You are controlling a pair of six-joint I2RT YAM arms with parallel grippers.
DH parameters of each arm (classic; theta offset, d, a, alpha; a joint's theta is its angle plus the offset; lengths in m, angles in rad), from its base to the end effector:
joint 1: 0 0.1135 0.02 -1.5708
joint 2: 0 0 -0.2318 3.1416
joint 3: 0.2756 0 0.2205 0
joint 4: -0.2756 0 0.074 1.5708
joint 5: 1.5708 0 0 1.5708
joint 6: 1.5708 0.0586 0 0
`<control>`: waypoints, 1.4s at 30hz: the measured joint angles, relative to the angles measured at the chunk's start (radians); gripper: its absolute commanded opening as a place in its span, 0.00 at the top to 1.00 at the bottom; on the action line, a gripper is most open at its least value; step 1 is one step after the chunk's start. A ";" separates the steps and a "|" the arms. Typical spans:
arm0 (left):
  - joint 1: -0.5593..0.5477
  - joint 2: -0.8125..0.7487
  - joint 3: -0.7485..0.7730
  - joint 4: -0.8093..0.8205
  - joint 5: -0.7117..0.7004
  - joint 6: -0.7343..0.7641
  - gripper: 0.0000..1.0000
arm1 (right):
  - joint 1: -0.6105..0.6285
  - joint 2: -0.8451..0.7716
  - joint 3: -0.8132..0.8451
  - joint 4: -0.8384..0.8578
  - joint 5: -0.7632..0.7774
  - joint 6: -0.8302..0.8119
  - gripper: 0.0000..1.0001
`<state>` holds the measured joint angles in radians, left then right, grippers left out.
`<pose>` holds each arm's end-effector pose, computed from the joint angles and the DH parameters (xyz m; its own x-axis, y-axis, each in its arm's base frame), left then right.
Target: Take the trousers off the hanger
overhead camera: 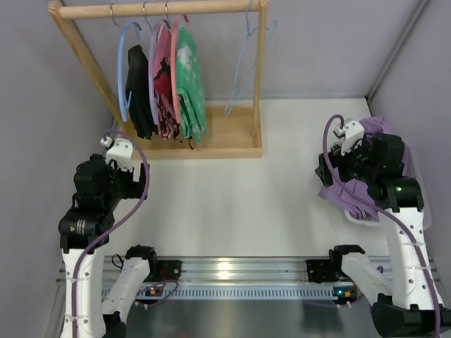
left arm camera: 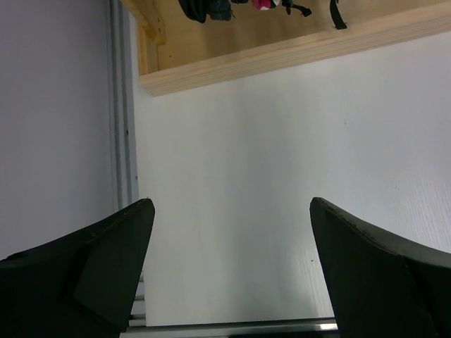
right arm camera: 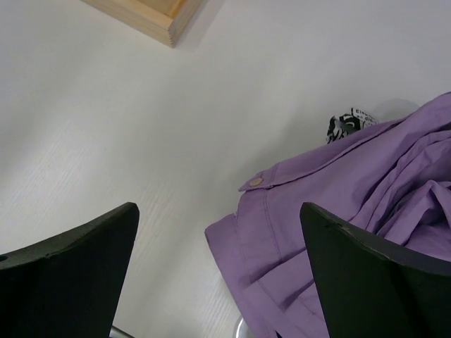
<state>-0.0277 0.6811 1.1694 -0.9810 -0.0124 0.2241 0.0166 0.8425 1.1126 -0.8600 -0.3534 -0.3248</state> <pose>0.1160 -0.0025 0.3493 -0.4573 0.2350 -0.8577 0.1214 0.9719 0.2015 0.1610 0.0230 0.3292 -0.4304 -0.3066 -0.8490 -0.4648 0.8816 -0.0827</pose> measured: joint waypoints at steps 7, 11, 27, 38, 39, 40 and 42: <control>0.000 0.000 0.172 -0.040 -0.084 -0.089 0.02 | 0.000 0.027 0.000 0.000 -0.014 0.006 0.01; 0.000 0.039 0.361 -0.039 -0.093 -0.149 0.06 | 0.000 0.036 0.000 0.000 -0.020 0.011 0.01; 0.000 0.540 0.922 0.212 0.534 -0.535 0.31 | 0.000 0.051 0.000 -0.001 -0.026 0.014 0.01; 0.000 0.739 0.921 0.360 0.591 -0.778 0.41 | 0.000 0.051 0.000 -0.001 -0.026 0.014 0.01; 0.000 0.745 0.921 0.363 0.584 -0.784 0.41 | 0.000 0.051 0.000 -0.001 -0.026 0.014 0.01; 0.000 0.751 0.921 0.368 0.570 -0.791 0.42 | 0.000 0.051 0.000 -0.001 -0.026 0.014 0.01; 0.001 0.755 0.909 0.380 0.546 -0.800 0.47 | 0.000 0.051 0.000 -0.001 -0.026 0.014 0.00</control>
<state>-0.0269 1.4361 2.0781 -0.6010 0.5335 -0.5762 0.0166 0.8936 1.1122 -0.8612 -0.3790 -0.3107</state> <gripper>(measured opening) 0.561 0.993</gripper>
